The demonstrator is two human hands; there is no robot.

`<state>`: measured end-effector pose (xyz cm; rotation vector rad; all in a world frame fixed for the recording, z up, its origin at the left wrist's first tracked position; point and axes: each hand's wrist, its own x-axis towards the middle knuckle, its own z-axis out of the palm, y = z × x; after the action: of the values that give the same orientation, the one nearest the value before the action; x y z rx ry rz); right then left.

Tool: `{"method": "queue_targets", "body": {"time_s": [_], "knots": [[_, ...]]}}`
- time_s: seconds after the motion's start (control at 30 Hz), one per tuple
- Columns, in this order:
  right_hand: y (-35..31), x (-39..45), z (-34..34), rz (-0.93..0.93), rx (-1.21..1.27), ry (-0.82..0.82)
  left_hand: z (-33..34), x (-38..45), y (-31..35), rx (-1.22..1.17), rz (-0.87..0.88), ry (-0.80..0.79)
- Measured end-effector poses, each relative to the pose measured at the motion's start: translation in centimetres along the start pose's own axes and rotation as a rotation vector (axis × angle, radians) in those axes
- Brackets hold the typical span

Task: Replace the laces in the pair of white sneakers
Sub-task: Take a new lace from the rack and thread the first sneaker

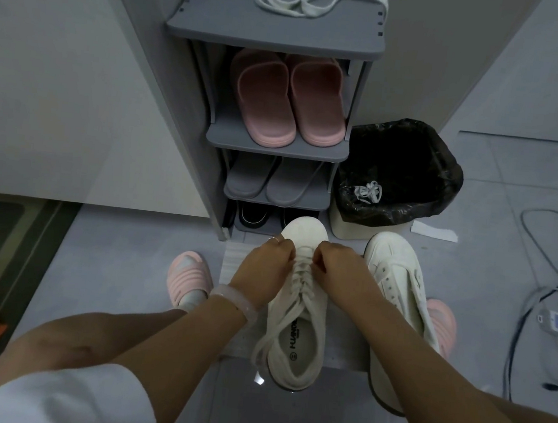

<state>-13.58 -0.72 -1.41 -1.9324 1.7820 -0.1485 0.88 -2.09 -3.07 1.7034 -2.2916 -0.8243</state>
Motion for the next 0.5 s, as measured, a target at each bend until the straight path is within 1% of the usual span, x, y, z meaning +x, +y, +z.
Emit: {"method": "queue_targets", "body": {"time_s": [0.13,0.23,0.3,0.4,0.5], "knots": [[-0.49,0.27,0.27,-0.02,-0.108,0.01,0.11,0.38,0.5,0.104,-0.021,0.01],[-0.67,0.24,0.47,-0.006,-0.12,0.025,0.19,0.54,0.79,0.173,-0.005,-0.018],[-0.76,0.03,0.61,0.008,-0.088,0.036,0.16,0.47,0.89,0.156,-0.012,-0.034],[-0.78,-0.15,0.72,0.009,-0.065,0.048,-0.25,0.27,0.98,0.118,-0.03,-0.01],[-0.73,-0.16,0.41,0.0,-0.028,0.009,-0.49,0.19,0.75,0.066,0.014,-0.038]]}}
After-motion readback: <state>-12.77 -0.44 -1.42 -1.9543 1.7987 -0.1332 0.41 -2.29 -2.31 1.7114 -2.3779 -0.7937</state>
